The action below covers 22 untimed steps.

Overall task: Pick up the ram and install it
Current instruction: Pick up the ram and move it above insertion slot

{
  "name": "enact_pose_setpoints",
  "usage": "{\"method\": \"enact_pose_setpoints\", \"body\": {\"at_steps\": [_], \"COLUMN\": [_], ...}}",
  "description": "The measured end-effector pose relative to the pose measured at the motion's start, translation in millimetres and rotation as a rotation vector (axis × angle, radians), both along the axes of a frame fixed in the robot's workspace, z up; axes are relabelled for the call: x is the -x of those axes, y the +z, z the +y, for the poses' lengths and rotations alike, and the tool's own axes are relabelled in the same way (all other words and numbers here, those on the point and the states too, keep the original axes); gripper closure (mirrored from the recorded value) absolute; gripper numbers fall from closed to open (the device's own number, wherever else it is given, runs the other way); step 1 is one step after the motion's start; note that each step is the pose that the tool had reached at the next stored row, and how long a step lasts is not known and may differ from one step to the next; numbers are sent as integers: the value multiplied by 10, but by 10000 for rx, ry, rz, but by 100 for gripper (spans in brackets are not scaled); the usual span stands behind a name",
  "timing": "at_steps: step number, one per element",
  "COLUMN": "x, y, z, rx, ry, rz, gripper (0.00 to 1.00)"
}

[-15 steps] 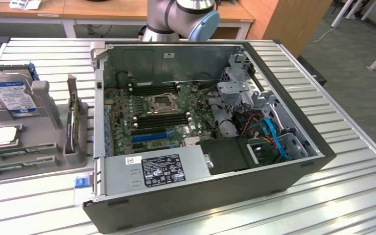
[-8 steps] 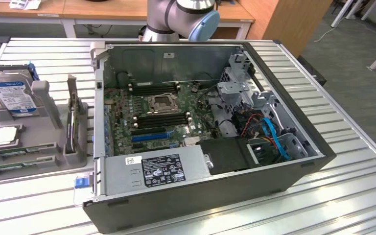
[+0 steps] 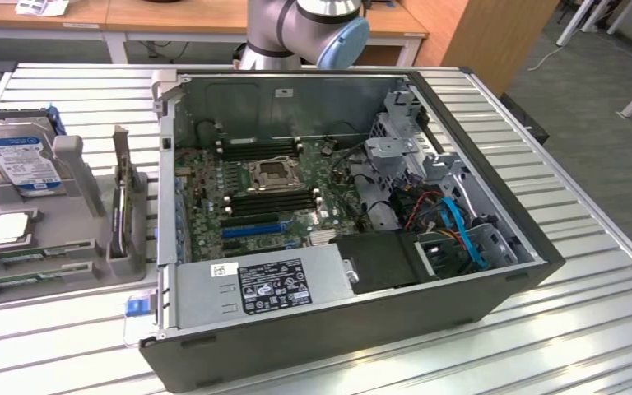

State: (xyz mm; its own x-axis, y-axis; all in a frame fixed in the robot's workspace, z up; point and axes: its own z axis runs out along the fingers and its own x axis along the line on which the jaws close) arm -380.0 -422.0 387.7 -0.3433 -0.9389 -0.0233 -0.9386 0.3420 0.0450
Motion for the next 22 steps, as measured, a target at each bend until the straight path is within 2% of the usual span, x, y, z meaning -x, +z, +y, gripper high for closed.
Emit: {"method": "enact_pose_setpoints", "body": {"at_steps": [19,22], "x": [0,0], "y": [-4,-4], "z": [0,0], "rx": [0,0], "ry": [3410,3505], "rz": [1,1], "gripper": [90,90]}}
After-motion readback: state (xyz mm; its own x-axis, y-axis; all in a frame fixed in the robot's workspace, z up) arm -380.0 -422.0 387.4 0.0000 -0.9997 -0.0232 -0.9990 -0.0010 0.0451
